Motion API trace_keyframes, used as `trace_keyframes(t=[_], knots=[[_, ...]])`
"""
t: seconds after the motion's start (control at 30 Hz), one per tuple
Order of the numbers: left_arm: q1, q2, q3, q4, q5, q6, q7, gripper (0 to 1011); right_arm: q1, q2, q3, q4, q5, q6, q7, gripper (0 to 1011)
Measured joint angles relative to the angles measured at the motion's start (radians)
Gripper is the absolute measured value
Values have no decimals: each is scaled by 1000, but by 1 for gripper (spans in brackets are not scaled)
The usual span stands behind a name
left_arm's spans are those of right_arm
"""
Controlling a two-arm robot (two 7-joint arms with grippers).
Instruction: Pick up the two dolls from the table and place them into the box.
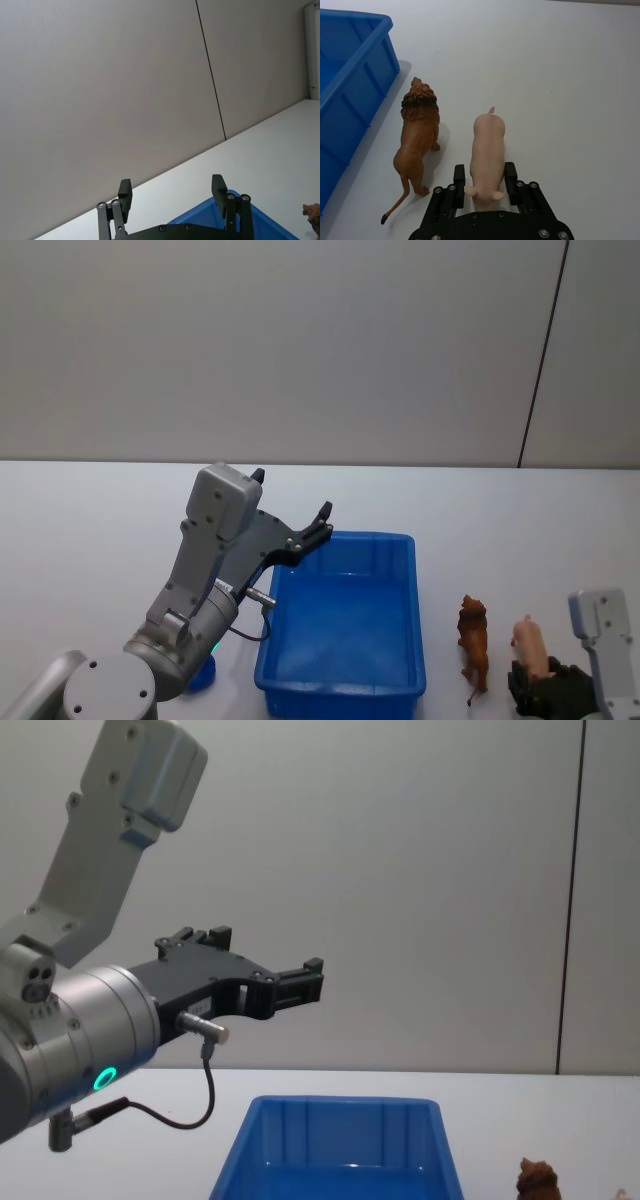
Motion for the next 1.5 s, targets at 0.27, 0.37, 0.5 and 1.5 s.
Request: trace_keyframes(t=[0.27,0.37,0.5,1.5], knots=[[0,0,0,0,0,0,0,1002,-8,-2,2,-5,-5,-10,1,363],[0,0,0,0,0,0,0,1002,-13,-2,3,-14,-13,-20,0,363],[0,0,0,0,0,0,0,1002,-20,0,3,-28,-29,-40,-3,363],[0,0,0,0,0,0,0,1002,-9,18,4,-126,-93,-222,211,363]])
